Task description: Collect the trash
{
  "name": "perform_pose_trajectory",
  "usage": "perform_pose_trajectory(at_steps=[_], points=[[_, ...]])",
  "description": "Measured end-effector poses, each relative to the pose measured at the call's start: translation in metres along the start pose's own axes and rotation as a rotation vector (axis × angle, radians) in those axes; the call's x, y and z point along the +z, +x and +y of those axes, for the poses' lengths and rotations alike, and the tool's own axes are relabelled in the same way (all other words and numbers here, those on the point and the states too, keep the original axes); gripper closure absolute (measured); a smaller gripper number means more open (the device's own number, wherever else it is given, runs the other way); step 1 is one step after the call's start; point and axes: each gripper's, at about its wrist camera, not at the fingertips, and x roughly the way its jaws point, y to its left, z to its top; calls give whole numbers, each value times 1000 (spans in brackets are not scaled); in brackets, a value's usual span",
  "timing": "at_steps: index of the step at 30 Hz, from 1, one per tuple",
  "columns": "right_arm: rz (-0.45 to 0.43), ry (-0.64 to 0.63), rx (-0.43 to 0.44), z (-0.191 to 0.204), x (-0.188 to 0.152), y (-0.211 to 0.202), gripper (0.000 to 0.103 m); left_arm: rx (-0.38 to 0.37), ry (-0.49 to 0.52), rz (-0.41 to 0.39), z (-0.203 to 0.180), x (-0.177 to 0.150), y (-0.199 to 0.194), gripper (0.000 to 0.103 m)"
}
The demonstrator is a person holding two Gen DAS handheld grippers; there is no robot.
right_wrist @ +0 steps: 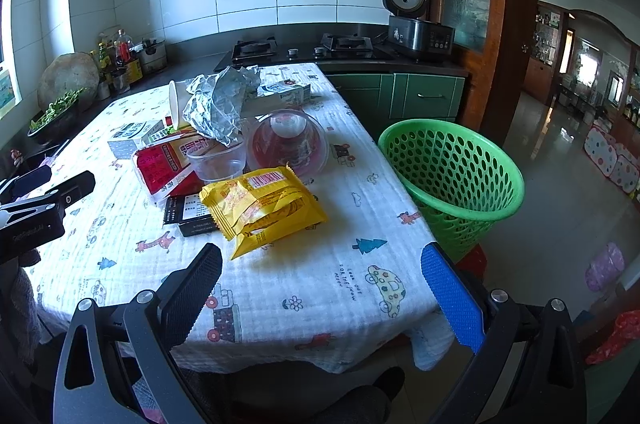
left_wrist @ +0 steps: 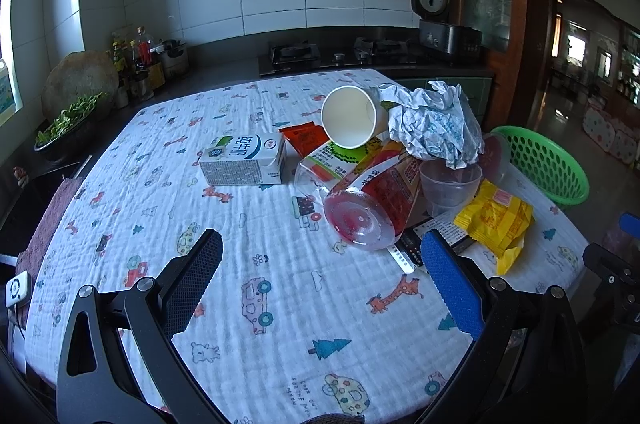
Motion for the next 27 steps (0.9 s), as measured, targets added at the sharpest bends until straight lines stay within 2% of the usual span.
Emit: perform_pose_trajectory(at_steps=[27], points=[[16, -26, 68, 5, 10, 25, 6, 6, 10, 23, 1, 15, 24, 5]])
